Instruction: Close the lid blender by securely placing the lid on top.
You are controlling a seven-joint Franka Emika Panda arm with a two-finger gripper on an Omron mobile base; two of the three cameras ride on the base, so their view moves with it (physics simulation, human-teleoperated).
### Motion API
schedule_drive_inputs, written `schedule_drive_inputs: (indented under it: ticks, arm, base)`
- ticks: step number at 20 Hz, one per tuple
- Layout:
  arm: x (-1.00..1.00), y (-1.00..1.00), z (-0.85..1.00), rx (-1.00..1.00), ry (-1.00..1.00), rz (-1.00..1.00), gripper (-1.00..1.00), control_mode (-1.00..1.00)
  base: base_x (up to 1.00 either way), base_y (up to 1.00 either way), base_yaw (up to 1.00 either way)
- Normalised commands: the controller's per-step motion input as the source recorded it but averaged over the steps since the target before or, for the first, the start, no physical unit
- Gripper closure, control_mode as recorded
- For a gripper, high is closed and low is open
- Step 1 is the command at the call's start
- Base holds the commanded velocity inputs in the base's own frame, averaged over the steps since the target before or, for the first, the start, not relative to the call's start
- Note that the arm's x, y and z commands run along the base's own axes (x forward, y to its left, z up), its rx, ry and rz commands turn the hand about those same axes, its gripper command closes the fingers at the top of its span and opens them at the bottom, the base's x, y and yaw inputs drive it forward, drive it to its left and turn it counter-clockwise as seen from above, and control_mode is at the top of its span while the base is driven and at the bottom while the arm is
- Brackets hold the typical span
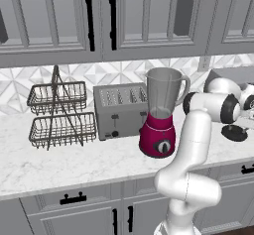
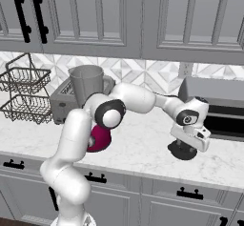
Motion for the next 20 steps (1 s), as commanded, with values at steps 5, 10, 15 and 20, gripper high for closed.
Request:
schedule_drive_inputs:
  ticks: [5,10,15,20]
  arm:
    - [-0.05,0.13,-0.22,0.01,-0.01,0.0,1.0,-1.0]
    - [-0.51,0.29,0.24,0.05,0.0,0.0,1.0,-1.0]
    - [-0.97,0.48,1.0,0.06,-0.02,0.0,1.0,-1.0]
    - [-0.72,0.95,1.0,0.0,0.0,0.0,1.0,-1.0]
  base:
    - [0.0,0.0,0.0]
    - [0.0,0.0,0.0]
    - [0.0,0.0,0.0]
    - [0.0,0.0,0.0]
